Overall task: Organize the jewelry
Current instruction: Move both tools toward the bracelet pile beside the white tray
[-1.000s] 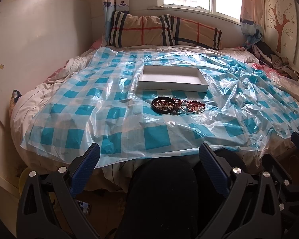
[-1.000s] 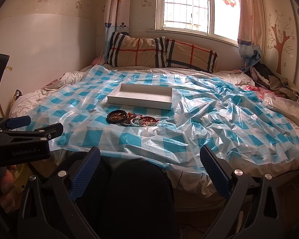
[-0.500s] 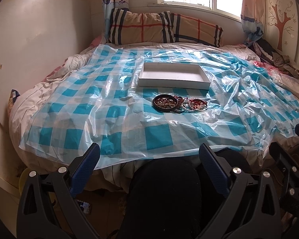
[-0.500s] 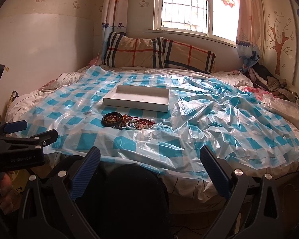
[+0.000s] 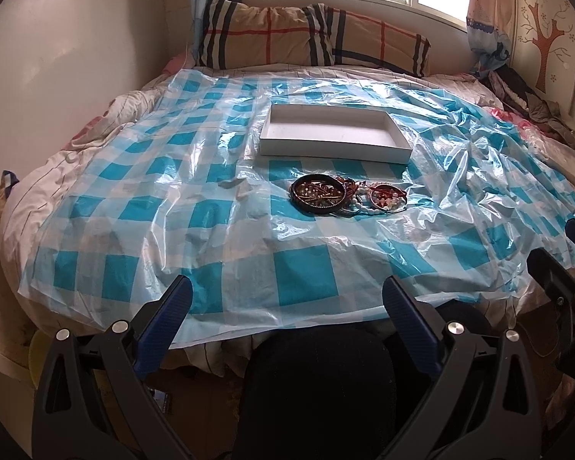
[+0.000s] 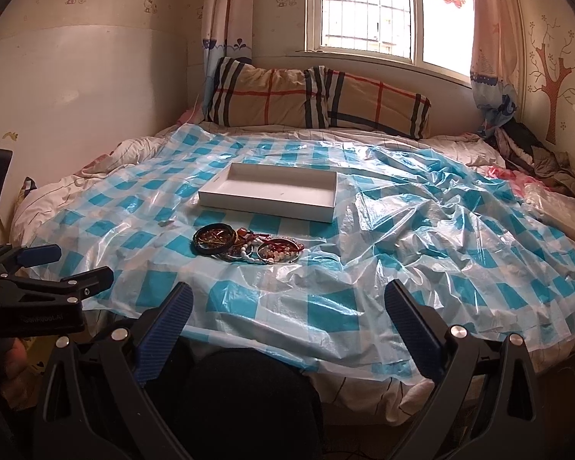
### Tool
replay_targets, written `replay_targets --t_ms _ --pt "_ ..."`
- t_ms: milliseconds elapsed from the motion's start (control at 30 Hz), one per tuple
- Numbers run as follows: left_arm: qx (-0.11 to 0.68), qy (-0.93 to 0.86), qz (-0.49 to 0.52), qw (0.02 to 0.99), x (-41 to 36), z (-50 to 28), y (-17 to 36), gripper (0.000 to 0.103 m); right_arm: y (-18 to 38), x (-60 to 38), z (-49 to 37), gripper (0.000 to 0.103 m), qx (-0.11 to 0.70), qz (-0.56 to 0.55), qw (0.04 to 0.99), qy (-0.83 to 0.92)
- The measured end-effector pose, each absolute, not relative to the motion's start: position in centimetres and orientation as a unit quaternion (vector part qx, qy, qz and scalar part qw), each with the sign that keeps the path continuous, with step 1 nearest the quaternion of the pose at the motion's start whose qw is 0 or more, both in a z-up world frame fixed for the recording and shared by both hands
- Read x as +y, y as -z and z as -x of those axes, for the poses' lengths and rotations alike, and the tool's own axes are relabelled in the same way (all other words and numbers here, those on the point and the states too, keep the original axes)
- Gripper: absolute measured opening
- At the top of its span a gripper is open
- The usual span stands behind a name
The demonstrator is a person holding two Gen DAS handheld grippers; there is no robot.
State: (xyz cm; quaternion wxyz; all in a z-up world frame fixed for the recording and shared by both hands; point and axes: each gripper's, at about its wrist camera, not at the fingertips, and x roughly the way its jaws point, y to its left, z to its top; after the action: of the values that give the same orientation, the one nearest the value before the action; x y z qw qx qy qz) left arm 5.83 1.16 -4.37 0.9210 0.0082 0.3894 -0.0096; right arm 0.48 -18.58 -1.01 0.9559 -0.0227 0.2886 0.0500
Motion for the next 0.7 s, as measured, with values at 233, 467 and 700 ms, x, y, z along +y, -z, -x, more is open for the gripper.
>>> replay_targets --t_ms 233,467,700 --pt "0.396 0.025 -0.013 0.918 0.6 -9.4 4.8 0.095 1.6 -18.4 -3.9 0.096 0.302 0.034 0.950 -0.068" --pt "0.402 0.043 -0.038 0.914 -0.9 -13.8 6.1 0.095 2.9 -18.4 -7.5 0.096 0.321 0.036 0.943 -0.080" --pt "0.421 0.070 -0.043 0.903 -2.3 -19.8 8.6 0.095 4.5 -19.8 -10.7 0.096 0.341 0.008 0.937 -0.072"
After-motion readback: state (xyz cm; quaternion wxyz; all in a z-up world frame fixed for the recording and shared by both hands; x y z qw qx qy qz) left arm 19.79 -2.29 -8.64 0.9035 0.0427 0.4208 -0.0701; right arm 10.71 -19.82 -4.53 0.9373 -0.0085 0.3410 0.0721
